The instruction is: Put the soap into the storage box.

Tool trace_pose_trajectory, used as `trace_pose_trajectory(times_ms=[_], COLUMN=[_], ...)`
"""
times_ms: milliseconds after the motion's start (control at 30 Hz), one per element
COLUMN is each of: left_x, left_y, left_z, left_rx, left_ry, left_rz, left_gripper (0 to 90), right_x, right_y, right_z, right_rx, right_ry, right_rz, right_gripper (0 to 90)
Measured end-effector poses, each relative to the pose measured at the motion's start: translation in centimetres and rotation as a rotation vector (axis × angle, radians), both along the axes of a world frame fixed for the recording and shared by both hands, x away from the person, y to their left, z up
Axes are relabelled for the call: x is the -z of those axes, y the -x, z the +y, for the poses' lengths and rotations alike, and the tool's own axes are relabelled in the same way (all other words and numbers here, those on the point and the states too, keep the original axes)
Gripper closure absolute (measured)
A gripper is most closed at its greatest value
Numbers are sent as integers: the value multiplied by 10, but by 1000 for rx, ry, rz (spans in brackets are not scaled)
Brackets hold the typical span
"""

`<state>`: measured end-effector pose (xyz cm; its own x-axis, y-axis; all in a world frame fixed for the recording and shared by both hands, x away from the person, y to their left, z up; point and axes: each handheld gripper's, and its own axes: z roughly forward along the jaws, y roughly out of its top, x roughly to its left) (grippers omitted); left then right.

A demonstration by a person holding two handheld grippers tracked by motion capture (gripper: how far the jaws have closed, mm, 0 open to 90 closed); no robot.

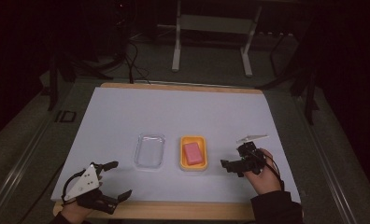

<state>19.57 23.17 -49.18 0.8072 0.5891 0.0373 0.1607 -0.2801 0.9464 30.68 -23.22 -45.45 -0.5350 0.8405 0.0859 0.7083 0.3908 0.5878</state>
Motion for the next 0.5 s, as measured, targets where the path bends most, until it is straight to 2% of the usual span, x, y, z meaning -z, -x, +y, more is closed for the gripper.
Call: trace_pose_trajectory(times_ms=[333,500], left_x=[0,0], left_y=[5,6], left_z=[4,5], left_rx=[-9,-12], left_ry=[0,1], left_rz=[3,3], left_gripper=[2,2], right_x=[4,4], right_y=[15,24], right_z=[-7,-14], right_rx=[-10,-16], right_ry=[4,-38], right_rz=[-75,-125], right_gripper=[150,138])
